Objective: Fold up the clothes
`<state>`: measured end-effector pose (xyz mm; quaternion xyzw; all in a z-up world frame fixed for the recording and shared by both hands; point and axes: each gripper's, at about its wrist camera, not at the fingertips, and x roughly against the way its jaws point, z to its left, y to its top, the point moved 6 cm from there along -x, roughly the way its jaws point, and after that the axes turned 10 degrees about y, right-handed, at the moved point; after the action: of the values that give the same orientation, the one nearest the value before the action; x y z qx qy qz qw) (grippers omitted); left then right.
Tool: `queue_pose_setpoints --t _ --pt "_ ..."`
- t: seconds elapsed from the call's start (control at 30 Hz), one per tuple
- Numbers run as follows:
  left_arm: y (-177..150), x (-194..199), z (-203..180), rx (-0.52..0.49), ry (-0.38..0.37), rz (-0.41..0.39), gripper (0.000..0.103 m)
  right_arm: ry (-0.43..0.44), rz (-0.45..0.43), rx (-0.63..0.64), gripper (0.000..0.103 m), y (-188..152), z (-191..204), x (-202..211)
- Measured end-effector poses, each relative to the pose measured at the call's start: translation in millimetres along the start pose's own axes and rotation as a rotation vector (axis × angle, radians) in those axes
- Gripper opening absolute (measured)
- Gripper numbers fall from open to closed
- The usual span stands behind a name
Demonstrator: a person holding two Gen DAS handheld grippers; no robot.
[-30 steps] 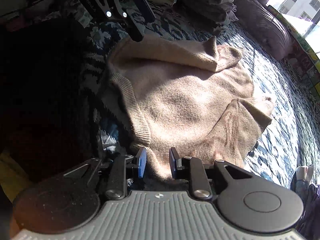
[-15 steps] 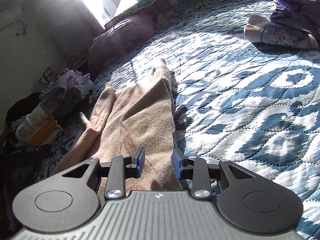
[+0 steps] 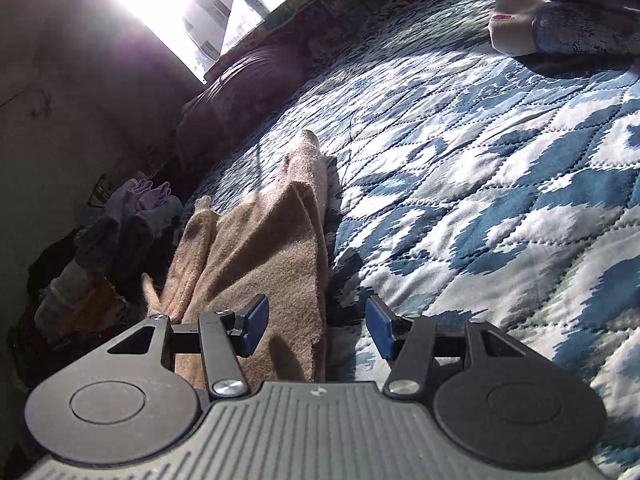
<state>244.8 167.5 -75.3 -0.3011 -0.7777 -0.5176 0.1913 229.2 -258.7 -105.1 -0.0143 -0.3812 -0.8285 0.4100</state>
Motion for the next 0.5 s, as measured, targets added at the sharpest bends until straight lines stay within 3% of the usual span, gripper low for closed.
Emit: queue_pose_setpoints --t 0.37,0.43,0.47,0.5 --pt "6.7 -27.9 10.2 0.056 -0.072 0.046 0.053 -0.015 0.026 0.075 0.068 -7.5 7.3 -11.0" --pt "6.2 -30.5 10.0 0.052 -0.085 0.058 0.041 -0.012 0.023 0.076 0.069 -7.4 6.8 -10.8" --pt "5.9 -30.4 8.7 0.044 -0.087 0.057 0.024 -0.011 0.022 0.075 0.069 -7.3 6.4 -10.7" --pt "5.7 -29.3 6.4 0.028 -0.085 0.051 0.019 -0.009 0.020 0.073 0.069 -7.1 6.0 -10.6"
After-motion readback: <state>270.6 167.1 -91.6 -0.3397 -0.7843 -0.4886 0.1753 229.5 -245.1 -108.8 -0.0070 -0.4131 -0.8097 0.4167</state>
